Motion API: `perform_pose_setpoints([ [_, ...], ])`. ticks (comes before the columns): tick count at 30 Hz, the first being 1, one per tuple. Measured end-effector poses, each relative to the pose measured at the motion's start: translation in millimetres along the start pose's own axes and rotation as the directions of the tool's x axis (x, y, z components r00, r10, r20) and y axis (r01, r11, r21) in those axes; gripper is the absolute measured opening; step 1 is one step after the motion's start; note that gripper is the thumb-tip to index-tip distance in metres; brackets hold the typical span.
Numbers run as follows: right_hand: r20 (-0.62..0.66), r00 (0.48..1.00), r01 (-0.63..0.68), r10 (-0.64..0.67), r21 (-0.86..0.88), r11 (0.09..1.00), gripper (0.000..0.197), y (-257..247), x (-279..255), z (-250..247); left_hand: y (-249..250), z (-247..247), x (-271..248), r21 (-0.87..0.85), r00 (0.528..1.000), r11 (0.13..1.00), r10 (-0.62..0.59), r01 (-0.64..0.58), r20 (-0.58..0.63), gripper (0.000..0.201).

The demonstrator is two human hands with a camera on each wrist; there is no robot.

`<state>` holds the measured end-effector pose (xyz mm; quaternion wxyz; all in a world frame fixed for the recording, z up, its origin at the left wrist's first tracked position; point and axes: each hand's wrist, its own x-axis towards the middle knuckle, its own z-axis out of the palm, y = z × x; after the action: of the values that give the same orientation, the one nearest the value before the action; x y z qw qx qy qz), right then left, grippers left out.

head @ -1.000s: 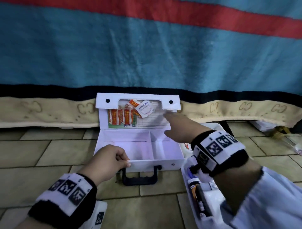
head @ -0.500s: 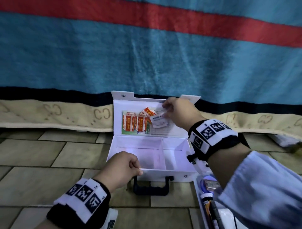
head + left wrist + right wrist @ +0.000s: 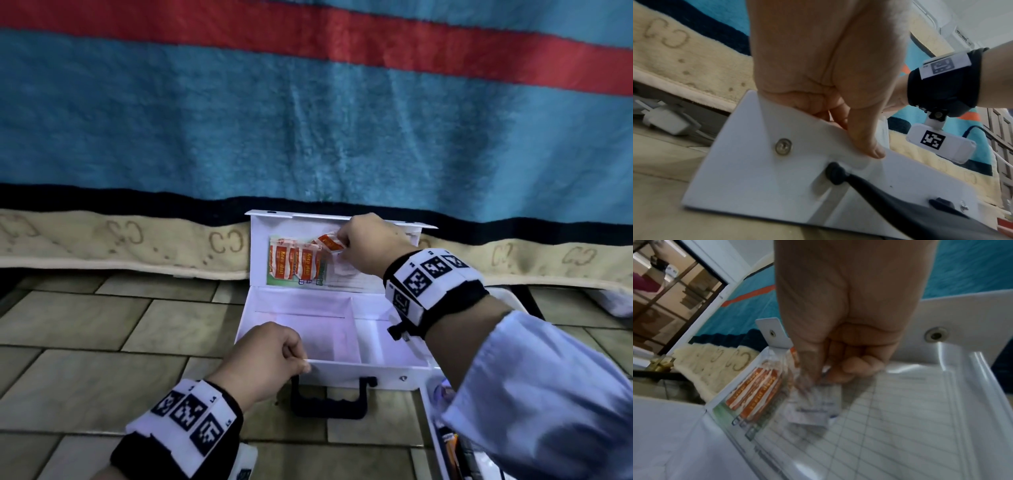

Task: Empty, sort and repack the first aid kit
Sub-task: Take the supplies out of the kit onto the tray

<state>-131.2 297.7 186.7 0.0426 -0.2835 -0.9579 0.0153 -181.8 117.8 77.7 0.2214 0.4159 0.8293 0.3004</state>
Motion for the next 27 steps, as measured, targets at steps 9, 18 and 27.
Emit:
perform_pose_setpoints([
  [9,-0.376,0.894,-0.031,0.244,0.492,0.87,0.018,45,-38,-20,3,-1,-1,-0.021,1.0,1.0,-0.005,0.005,-0.011,0.026],
  [18,-0.174,0.872,-0.228,0.458,0.683,0.694,0.017,136,-192,-22,117,26,-12,-0.179,0.948,0.932,0.301,-0.316,-0.108,0.017],
  [27,0.062,0.831,-0.433,0.553,0.697,0.572,0.029,174,-282,14,209,144,-10,-0.506,0.816,0.827,0.457,-0.244,0.354,0.026],
])
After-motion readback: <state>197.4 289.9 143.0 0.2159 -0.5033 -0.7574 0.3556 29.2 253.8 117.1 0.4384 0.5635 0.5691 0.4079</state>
